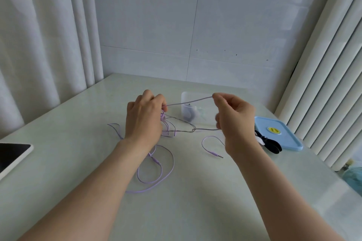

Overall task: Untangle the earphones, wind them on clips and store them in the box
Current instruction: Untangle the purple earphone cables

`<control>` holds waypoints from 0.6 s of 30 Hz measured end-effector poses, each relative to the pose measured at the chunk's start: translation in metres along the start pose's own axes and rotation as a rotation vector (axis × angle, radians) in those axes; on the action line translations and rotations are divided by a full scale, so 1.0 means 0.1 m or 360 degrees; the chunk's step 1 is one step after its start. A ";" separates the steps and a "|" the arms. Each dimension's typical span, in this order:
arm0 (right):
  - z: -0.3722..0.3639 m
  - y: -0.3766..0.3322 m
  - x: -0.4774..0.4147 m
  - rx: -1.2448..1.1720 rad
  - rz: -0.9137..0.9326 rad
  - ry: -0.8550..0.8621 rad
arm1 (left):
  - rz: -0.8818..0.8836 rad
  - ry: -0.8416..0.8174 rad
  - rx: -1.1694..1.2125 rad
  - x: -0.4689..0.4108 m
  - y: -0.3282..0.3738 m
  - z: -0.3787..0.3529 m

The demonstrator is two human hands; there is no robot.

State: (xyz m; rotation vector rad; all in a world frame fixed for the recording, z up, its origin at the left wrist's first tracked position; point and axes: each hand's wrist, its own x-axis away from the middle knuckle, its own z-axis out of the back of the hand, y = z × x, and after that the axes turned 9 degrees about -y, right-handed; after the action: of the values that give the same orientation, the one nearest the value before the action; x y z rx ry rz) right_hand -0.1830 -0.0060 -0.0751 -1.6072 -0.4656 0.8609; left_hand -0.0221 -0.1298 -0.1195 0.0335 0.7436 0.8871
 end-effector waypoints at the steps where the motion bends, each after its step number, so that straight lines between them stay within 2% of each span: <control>1: 0.03 0.01 -0.01 0.0217 0.0075 -0.0010 | 0.0034 -0.0001 0.0003 0.00 -0.01 0.00; 6: 0.18 0.10 -0.04 0.1759 0.0419 -0.0270 | 0.0162 0.0014 -0.0029 -0.01 -0.05 0.02; 8: 0.22 0.18 -0.07 0.2090 0.0419 -0.0370 | 0.0178 0.0008 -0.0031 -0.01 -0.05 0.03; 10: 0.25 0.26 -0.10 0.2240 0.0413 -0.0414 | 0.0165 0.0001 -0.0007 -0.01 -0.04 0.03; 13: 0.25 0.30 -0.13 0.2250 0.0388 -0.0409 | 0.0141 -0.0018 0.0058 -0.02 -0.04 0.01; 15: 0.20 0.31 -0.14 0.1990 0.0268 -0.0412 | 0.0136 -0.0028 0.0129 -0.03 -0.03 0.02; 16: 0.17 0.29 -0.14 0.1692 0.0160 -0.0412 | 0.0142 -0.0025 0.0178 -0.04 -0.02 0.03; 18: 0.10 0.19 -0.12 0.0759 -0.0058 -0.0431 | 0.0159 -0.0009 0.0260 -0.05 -0.01 0.04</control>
State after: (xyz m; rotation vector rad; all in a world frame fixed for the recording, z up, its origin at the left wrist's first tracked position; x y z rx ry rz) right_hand -0.2009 -0.0123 -0.0899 -1.0487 -0.4361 1.0754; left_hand -0.0207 -0.1325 -0.1140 0.2198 0.8132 0.9191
